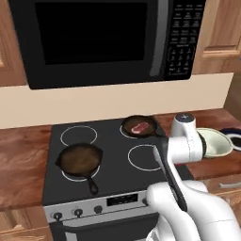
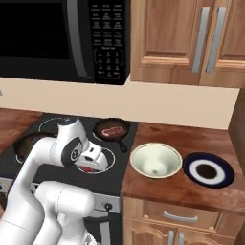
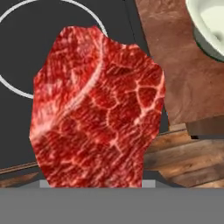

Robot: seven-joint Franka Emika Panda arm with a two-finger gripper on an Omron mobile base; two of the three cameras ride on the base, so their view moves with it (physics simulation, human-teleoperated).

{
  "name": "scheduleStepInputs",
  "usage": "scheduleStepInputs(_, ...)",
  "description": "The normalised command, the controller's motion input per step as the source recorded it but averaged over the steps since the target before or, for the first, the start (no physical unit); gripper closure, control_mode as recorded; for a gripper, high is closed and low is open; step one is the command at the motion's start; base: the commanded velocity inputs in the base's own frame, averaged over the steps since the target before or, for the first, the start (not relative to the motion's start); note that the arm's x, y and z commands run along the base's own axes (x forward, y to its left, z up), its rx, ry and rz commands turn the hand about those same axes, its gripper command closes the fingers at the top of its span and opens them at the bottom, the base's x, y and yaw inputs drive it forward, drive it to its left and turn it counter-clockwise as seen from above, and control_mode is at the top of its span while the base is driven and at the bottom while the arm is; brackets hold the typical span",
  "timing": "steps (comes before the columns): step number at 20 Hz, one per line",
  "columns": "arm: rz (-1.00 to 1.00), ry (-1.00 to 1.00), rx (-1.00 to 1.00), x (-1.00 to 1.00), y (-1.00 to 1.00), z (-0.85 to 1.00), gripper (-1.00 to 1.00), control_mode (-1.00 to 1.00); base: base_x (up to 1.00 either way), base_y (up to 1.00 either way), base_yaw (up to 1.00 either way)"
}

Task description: Place one of the steaks on the plate and the other in the bowl. Then place the bowl in the fridge.

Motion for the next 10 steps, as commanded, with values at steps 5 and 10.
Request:
scheduleStepInputs(5, 0.0, 0.0, 0.0, 0.0, 0.0, 0.0, 1.0, 1.0, 0.17, -0.75, 0.0)
scheduleStepInputs(10, 0.0, 0.0, 0.0, 0.0, 0.0, 0.0, 1.0, 1.0, 0.22, -0.6, 0.0)
